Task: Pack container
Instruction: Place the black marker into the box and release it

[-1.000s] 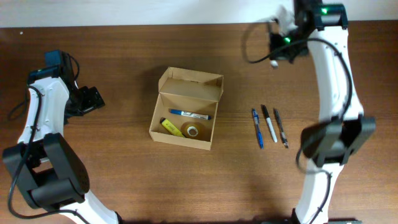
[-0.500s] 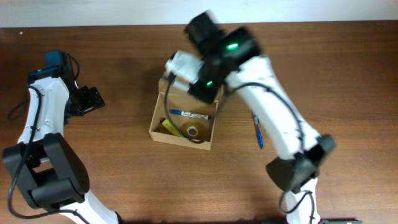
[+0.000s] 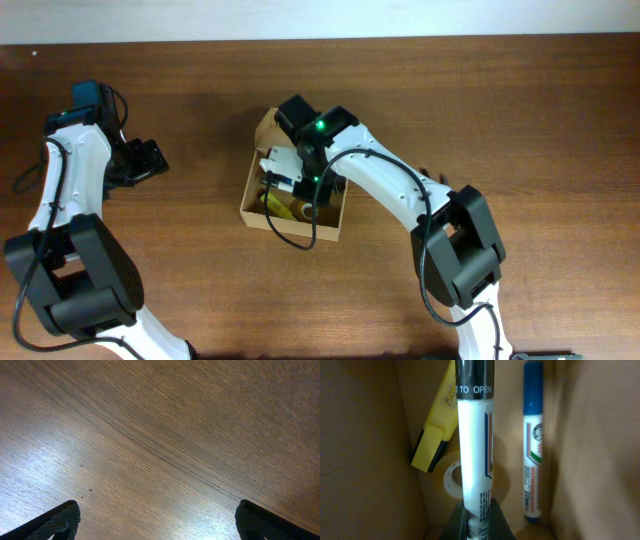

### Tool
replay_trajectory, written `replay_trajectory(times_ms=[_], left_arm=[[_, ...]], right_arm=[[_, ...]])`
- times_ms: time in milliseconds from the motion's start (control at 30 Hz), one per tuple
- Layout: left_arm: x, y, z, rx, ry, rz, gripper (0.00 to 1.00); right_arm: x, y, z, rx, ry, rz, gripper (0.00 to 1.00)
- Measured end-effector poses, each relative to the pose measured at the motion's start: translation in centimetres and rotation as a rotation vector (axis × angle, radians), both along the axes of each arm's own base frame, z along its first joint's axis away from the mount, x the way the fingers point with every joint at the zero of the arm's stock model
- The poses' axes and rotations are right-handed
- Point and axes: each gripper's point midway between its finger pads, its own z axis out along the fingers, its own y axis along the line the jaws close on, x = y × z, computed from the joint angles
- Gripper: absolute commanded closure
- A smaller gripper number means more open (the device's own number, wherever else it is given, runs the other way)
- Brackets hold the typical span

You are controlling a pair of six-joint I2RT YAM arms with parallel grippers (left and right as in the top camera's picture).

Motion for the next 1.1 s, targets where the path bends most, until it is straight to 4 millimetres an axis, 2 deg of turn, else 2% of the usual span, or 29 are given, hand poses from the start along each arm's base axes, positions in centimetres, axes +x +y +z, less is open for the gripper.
replay_trajectory(times_ms=[33,100,133,267,400,567,633,733,800,900,967,1033,1100], left_arm=[[0.0,0.0,0.0,0.000,0.000,0.000,0.00],[0.0,0.0,0.0,0.000,0.000,0.000,0.00],[0.0,0.0,0.0,0.000,0.000,0.000,0.00],[0.0,0.0,0.0,0.000,0.000,0.000,0.00],[0.0,0.0,0.0,0.000,0.000,0.000,0.00],[0.0,0.0,0.0,0.000,0.000,0.000,0.00],[0.0,0.0,0.0,0.000,-0.001,0.000,0.00],[0.0,0.0,0.0,-0.001,0.000,0.000,0.00],[0.0,0.0,0.0,-0.001,0.000,0.000,0.00],[0.0,0.0,0.0,0.000,0.000,0.000,0.00],[0.0,0.0,0.0,0.000,0.000,0.000,0.00],[0.0,0.0,0.0,0.000,0.000,0.000,0.00],[0.0,0.0,0.0,0.000,0.000,0.000,0.00]], right_arm=[[-0.2,-0.2,-0.4,-0.005,0.006,-0.003,0.96],[-0.5,-0.4,-1.0,-0.014,0.020,-0.015,0.86],[-0.6,-0.5,-1.2,-0.015,0.025,-0.028,0.77],[-0.4,-0.6,-1.2,-0.023,0.022,-0.075,0.62],[-0.7,-1.2,0.0,-0.057,0.041,-0.126,0.56],[0.9,-1.1,5.9,-0.057,-0.021,-0.243,0.56],[1.9,-1.6,9.2,-0.055,-0.089,-0.305,0.55],[2.8,-2.7,15.3,-0.010,-0.216,-0.398,0.55],[2.8,-3.6,18.3,0.029,-0.276,-0.436,0.55],[2.4,-6.2,22.8,0.091,-0.348,-0.512,0.55],[2.8,-9.2,25.2,0.125,-0.392,-0.600,0.54],[3.8,-12.5,26.7,0.146,-0.426,-0.708,0.54],[5.2,-15.9,27.3,0.165,-0.439,-0.823,0.54]])
